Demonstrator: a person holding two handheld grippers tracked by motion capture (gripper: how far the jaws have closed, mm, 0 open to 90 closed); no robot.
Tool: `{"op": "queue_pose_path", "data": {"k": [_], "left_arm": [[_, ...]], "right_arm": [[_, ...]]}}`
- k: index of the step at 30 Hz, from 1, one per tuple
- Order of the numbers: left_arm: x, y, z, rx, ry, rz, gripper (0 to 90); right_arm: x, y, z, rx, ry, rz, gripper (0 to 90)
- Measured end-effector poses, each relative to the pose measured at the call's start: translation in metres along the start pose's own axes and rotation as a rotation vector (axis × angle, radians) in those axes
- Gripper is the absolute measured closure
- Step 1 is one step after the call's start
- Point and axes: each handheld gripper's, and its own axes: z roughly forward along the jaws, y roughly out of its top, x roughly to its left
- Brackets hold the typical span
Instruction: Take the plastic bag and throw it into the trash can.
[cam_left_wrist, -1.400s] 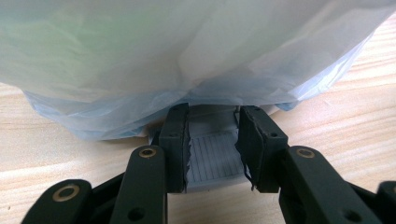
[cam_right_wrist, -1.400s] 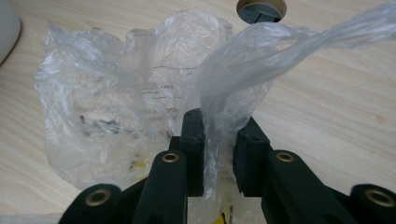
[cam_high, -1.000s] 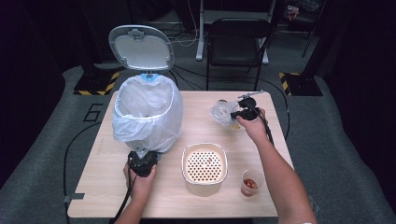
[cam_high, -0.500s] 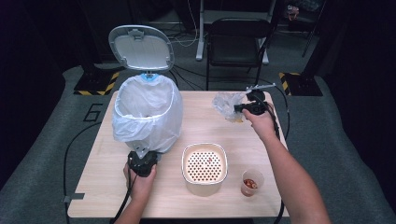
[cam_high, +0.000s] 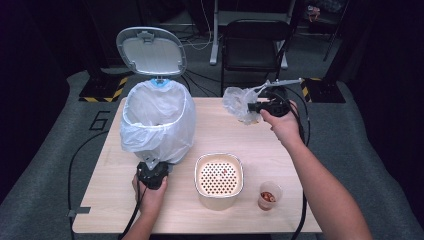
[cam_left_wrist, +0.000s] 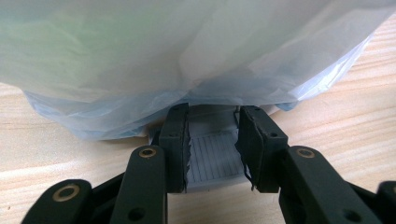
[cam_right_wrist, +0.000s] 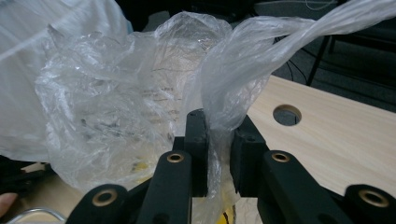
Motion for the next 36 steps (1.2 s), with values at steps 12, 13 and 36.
{"op": "queue_pose_path", "data": {"k": [12,13,36], "left_arm": [[0.000,0.000,0.000,0.005,-0.002,0.001,63.7],[0.000,0.000,0.000,0.005,-0.002,0.001,63.8],[-0.001,0.000,0.001,-0.026,0.000,-0.025,63.7]], "right_arm": [[0.043,0.023,-0.018,-0.043,0.077,-0.075,79.1],[0.046,0.025,-0.018,-0.038,0.084,-0.078,79.1],[0.109,0.054,-0.021,-0.096,0.216,-0.174,79.1]]}}
